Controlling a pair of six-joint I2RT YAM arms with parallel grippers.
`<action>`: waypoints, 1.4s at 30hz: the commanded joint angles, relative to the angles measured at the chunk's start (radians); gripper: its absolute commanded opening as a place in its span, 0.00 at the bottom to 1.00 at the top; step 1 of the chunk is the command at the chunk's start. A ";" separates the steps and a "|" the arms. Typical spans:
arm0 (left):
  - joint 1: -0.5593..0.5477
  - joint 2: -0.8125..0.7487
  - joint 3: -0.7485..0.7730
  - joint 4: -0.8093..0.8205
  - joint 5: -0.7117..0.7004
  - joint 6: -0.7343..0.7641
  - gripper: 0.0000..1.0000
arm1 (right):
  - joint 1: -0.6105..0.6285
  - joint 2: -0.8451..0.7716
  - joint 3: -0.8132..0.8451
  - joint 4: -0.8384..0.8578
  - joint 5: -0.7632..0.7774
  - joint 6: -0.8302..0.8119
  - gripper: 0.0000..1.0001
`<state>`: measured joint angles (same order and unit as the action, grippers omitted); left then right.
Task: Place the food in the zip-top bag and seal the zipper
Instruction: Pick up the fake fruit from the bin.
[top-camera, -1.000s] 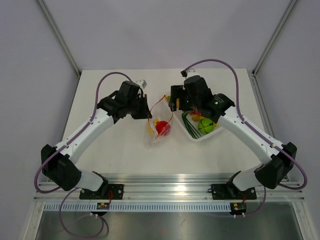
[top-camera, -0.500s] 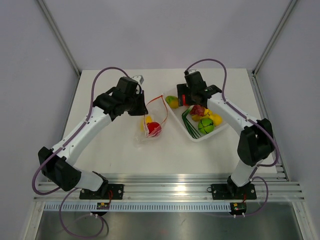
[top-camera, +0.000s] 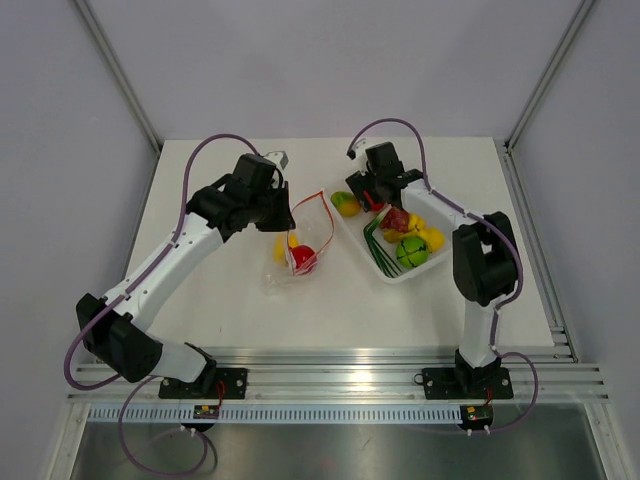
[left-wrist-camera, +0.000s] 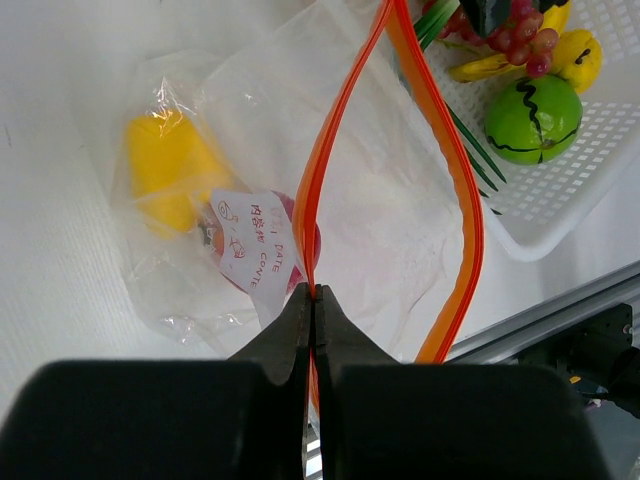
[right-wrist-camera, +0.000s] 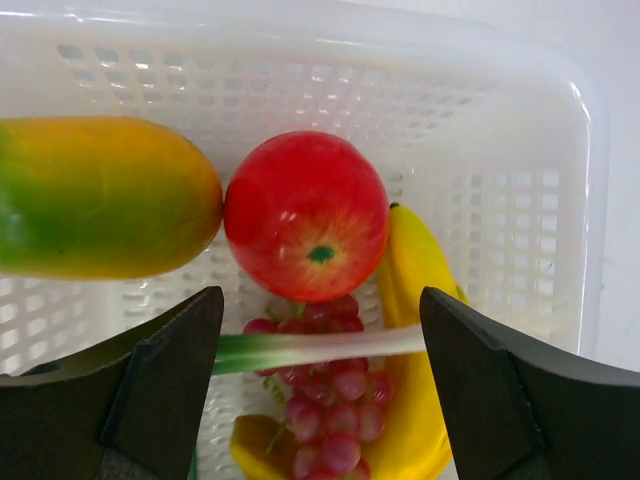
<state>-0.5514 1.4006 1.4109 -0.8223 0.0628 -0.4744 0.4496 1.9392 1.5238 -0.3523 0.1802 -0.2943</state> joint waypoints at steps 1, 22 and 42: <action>0.005 -0.026 0.028 0.020 -0.017 0.023 0.00 | -0.031 0.061 0.067 0.023 -0.089 -0.183 0.85; 0.007 -0.008 0.016 0.028 -0.008 0.023 0.00 | -0.074 0.158 0.058 0.098 -0.231 -0.269 0.88; 0.005 -0.008 -0.013 0.086 0.051 -0.006 0.00 | -0.083 -0.334 -0.180 0.136 -0.242 0.015 0.62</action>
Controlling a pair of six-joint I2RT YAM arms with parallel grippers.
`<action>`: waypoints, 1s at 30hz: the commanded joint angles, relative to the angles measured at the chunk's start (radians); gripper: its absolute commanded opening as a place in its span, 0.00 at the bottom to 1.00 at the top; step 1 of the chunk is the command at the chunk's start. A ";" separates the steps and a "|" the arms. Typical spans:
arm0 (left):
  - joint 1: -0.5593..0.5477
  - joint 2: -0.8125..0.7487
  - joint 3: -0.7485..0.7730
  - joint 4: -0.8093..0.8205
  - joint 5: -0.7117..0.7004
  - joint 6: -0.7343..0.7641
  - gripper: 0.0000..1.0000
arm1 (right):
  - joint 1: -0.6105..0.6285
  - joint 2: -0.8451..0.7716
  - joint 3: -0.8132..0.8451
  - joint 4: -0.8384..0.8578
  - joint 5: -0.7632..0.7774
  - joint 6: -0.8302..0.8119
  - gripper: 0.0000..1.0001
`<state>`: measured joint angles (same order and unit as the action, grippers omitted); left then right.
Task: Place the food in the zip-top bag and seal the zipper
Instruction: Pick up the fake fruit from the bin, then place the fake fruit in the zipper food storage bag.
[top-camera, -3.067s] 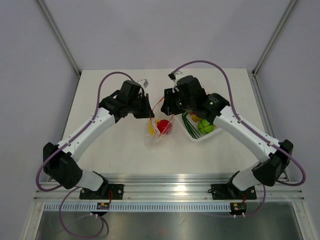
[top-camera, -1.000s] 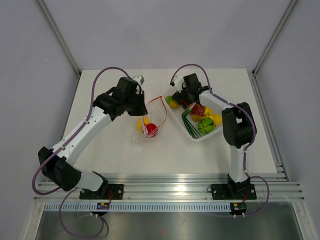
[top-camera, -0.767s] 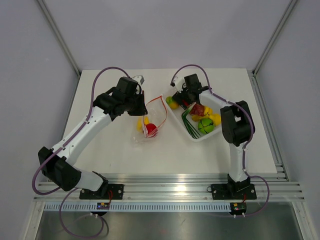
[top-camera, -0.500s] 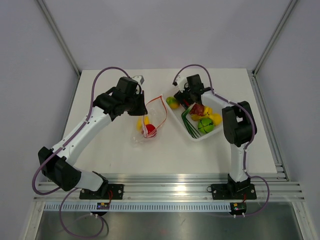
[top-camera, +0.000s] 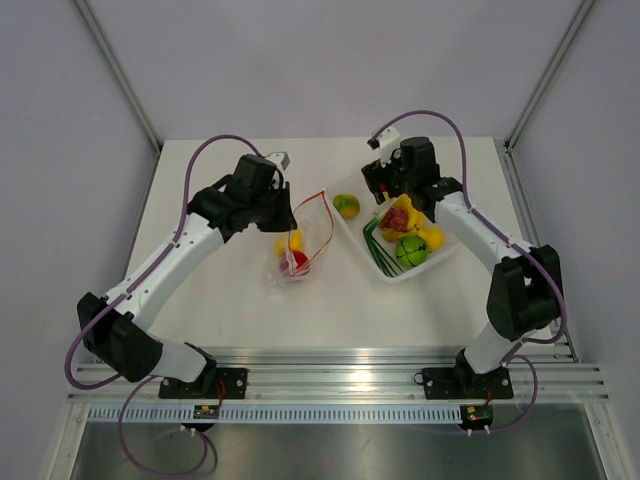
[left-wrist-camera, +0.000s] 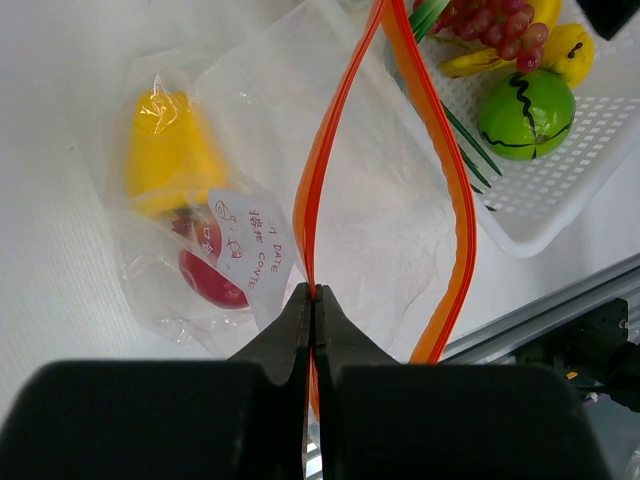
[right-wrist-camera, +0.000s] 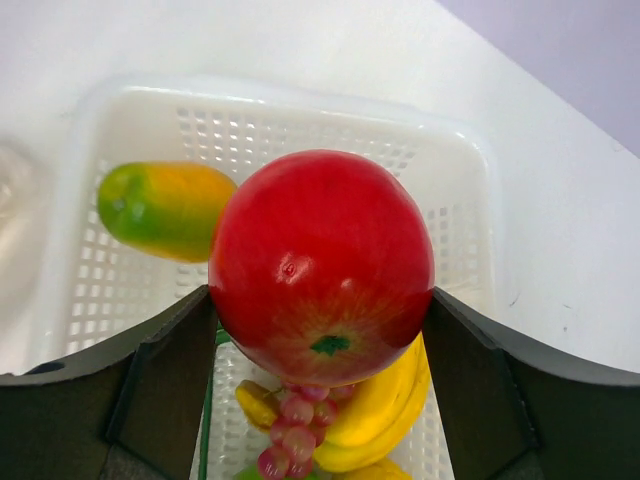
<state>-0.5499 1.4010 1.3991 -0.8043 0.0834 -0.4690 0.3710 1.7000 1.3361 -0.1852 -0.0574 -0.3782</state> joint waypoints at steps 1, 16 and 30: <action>0.004 -0.002 0.000 0.068 0.035 -0.011 0.00 | -0.004 -0.112 0.026 -0.058 -0.016 0.122 0.62; 0.004 0.049 0.038 0.090 0.095 -0.014 0.00 | 0.190 -0.390 0.035 -0.273 -0.239 0.331 0.60; 0.004 0.007 0.020 0.093 0.099 -0.023 0.00 | 0.361 -0.218 0.049 -0.230 -0.193 0.372 0.60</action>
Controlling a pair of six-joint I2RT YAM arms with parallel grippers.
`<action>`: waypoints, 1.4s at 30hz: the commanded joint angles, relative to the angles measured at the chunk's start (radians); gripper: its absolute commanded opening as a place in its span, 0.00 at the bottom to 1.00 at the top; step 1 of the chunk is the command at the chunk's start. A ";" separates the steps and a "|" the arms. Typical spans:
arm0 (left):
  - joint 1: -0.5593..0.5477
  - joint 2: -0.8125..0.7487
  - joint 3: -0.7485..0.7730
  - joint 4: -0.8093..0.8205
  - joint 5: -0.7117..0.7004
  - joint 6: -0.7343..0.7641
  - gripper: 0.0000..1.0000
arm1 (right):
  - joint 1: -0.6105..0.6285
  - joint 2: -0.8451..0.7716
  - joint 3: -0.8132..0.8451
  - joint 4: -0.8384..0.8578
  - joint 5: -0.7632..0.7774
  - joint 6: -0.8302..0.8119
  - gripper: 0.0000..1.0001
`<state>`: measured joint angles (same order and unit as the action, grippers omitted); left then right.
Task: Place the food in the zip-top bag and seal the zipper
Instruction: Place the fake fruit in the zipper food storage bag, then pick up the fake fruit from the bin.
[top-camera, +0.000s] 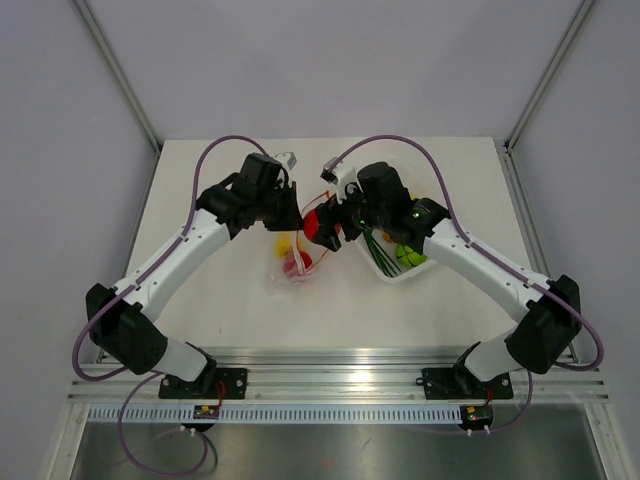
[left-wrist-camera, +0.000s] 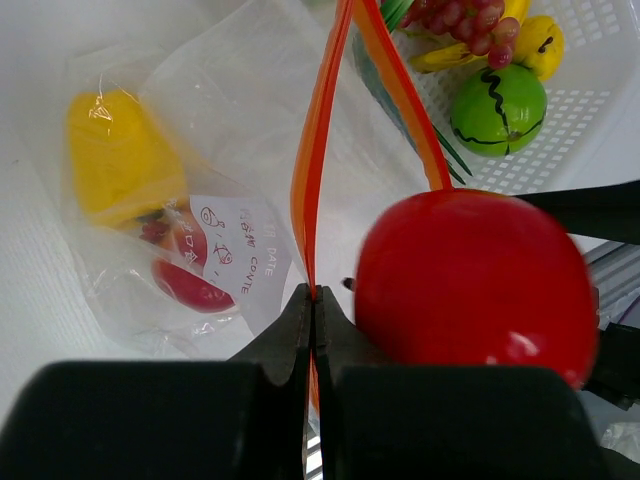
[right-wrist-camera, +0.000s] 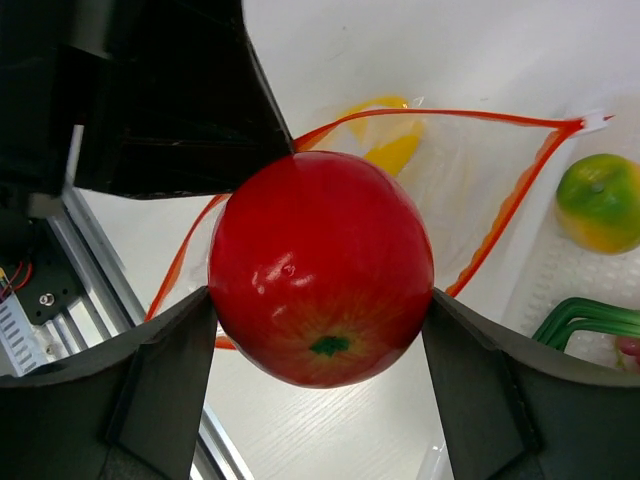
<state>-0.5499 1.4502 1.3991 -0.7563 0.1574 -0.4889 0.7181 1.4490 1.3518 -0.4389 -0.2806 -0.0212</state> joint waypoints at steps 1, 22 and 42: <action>0.004 -0.047 0.014 0.045 0.027 -0.004 0.00 | 0.017 0.043 0.043 0.022 0.038 0.015 0.61; 0.004 -0.059 0.012 0.041 0.027 -0.004 0.00 | -0.005 -0.097 -0.046 0.062 0.648 0.148 0.99; 0.004 -0.065 -0.012 0.052 0.030 -0.002 0.00 | -0.276 0.091 -0.158 0.038 0.613 0.218 0.73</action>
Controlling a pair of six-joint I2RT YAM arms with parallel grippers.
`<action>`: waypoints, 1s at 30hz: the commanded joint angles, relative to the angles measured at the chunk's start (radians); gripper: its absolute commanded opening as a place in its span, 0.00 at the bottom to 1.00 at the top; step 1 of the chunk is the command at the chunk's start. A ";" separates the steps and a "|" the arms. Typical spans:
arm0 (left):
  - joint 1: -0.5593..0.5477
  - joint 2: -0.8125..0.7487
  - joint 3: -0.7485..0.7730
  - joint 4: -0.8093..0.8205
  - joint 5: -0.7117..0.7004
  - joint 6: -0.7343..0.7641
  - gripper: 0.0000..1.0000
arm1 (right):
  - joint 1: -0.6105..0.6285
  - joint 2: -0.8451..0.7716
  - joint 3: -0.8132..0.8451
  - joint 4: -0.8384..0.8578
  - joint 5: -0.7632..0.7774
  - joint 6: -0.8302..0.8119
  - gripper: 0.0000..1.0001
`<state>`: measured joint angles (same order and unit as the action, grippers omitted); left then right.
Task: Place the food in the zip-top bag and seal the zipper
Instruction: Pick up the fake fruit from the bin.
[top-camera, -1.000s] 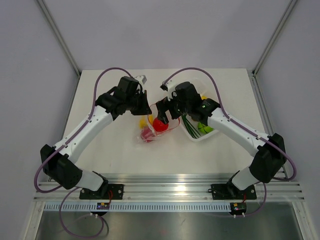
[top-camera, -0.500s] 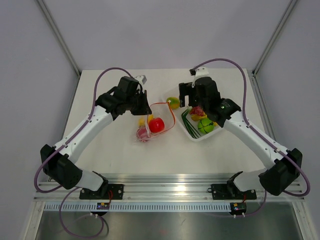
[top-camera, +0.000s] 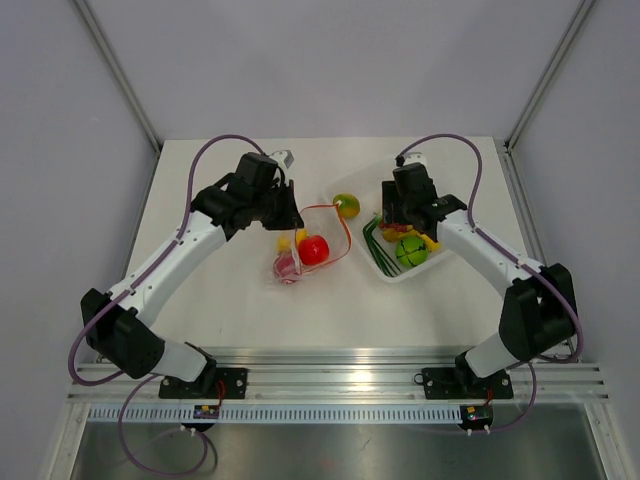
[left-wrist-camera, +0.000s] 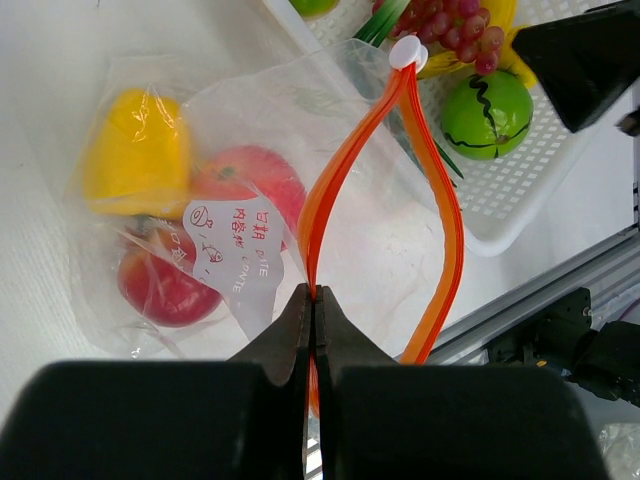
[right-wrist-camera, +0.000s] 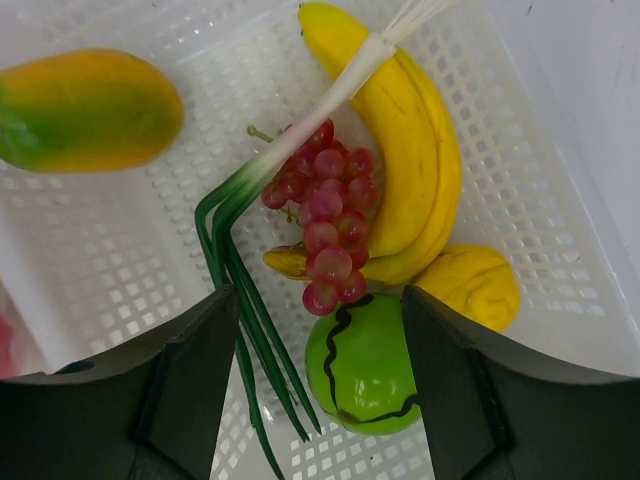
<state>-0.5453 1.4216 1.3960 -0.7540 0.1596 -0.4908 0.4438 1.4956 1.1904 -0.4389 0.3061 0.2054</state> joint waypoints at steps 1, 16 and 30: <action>-0.001 -0.036 -0.009 0.050 0.027 0.000 0.00 | -0.002 0.083 0.005 0.051 0.028 -0.014 0.73; -0.001 -0.043 -0.014 0.036 0.023 0.006 0.00 | -0.016 0.258 0.046 0.112 0.080 -0.029 0.43; -0.001 -0.036 -0.029 0.056 0.041 0.001 0.00 | -0.016 0.129 0.017 0.097 0.045 -0.008 0.30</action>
<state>-0.5453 1.4124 1.3773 -0.7464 0.1726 -0.4908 0.4374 1.6653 1.1927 -0.3641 0.3485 0.1825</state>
